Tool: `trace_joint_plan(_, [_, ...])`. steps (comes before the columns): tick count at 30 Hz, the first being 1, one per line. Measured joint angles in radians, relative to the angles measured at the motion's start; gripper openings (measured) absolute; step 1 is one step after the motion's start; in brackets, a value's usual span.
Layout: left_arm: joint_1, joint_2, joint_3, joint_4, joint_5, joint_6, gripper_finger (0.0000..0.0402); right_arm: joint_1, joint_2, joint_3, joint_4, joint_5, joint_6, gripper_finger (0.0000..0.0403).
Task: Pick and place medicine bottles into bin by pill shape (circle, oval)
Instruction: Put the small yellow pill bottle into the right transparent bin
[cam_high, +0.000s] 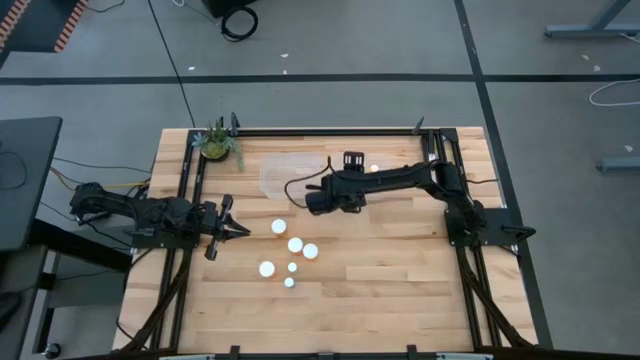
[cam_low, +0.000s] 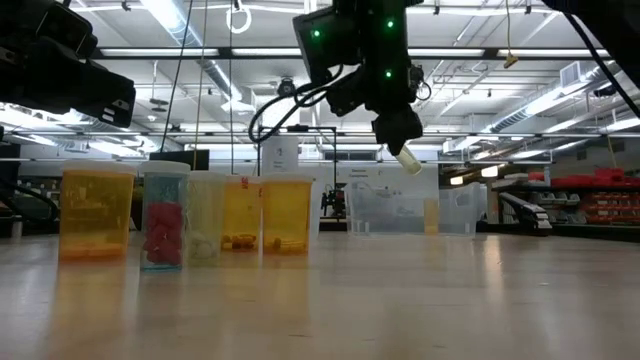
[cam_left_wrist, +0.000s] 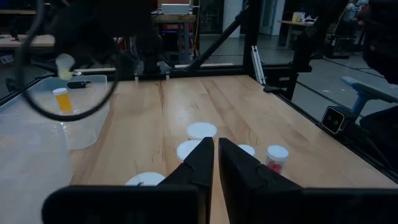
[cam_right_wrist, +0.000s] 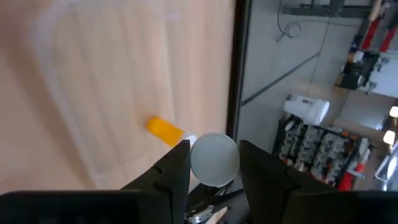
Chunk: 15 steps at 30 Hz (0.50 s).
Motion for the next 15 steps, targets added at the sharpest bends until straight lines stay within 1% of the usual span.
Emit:
trace_joint_plan(7, [0.000, 0.000, 0.000, 0.000, 0.000, 0.000, 0.0038, -0.093, 0.000, 0.000, 0.026, 0.010, -0.036, 0.0136])
trace_joint_plan(11, [0.000, 0.000, 0.000, 0.000, 0.000, 0.000, 0.0040, -0.125, 0.001, 0.000, 0.067, -0.051, -0.076, 0.0136])
trace_joint_plan(15, [0.000, 0.000, 0.000, 0.000, 0.000, 0.000, 0.0036, -0.129, 0.001, 0.000, 0.124, -0.102, -0.120, 0.0136])
